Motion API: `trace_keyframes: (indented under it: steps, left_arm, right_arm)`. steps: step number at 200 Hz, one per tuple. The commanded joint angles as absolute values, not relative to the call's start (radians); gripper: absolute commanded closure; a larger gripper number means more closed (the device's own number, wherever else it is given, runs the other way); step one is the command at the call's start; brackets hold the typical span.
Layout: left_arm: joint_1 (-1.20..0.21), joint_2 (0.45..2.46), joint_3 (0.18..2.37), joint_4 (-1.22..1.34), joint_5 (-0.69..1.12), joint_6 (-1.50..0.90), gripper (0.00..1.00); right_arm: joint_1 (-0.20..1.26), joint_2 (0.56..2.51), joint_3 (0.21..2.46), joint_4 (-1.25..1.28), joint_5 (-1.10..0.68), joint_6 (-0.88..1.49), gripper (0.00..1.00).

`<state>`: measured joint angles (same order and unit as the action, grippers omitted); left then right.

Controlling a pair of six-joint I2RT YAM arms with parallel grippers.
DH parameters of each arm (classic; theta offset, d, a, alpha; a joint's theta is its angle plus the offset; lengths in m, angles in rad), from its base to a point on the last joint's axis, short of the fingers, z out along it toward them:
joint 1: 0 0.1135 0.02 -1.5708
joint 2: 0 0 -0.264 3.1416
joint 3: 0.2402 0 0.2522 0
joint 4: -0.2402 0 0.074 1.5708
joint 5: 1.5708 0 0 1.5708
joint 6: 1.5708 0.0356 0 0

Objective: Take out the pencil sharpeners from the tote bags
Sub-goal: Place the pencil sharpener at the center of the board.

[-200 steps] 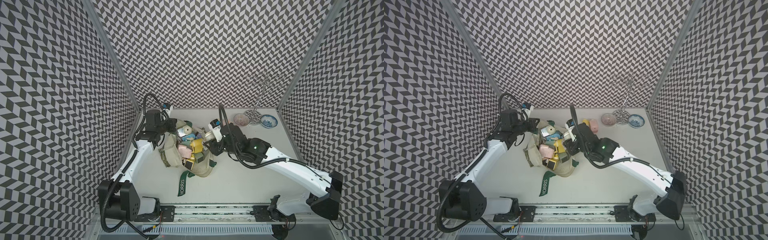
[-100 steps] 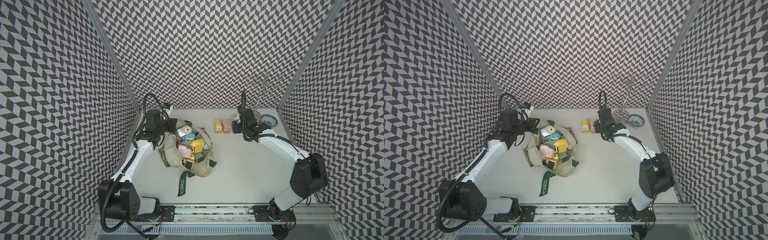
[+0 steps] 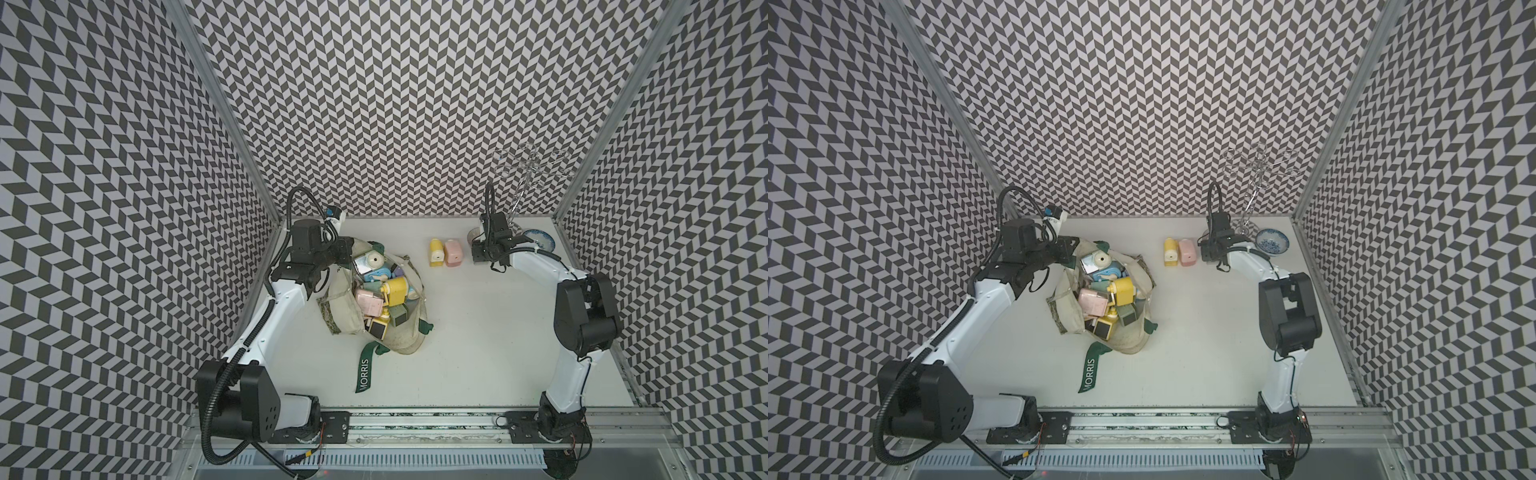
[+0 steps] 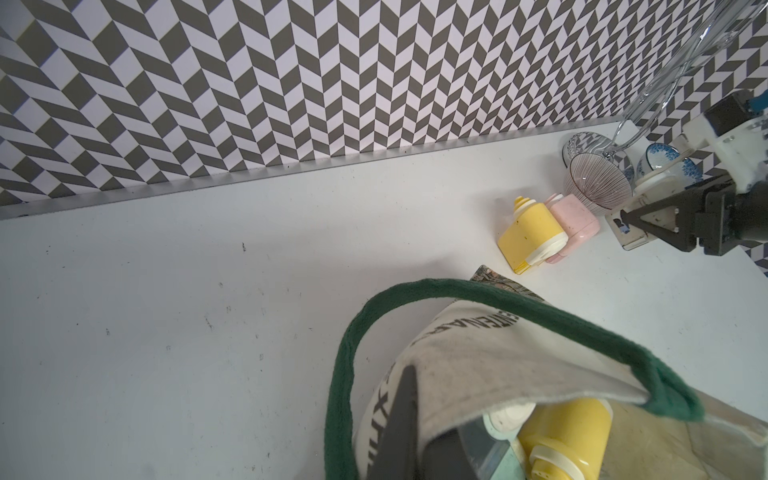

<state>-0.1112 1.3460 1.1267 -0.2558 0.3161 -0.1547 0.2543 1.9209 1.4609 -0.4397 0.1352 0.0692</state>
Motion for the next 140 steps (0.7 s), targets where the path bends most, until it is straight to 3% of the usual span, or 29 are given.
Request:
trace_keyframes:
  steps: [1,54,140]
  left_arm:
    - [-0.107,1.299,1.200,-0.098,0.319,-0.152,1.00]
    - [-0.108,1.300,1.200,-0.100,0.318,-0.152,1.00]
    - [-0.108,1.302,1.201,-0.101,0.319,-0.152,1.00]
  right_arm:
    - [0.260,1.946,1.503,-0.367,0.101,0.052,0.67]
    - [0.261,1.990,1.525,-0.347,0.060,0.040,0.68]
    - [0.249,1.975,1.461,-0.359,0.147,0.030,0.68]
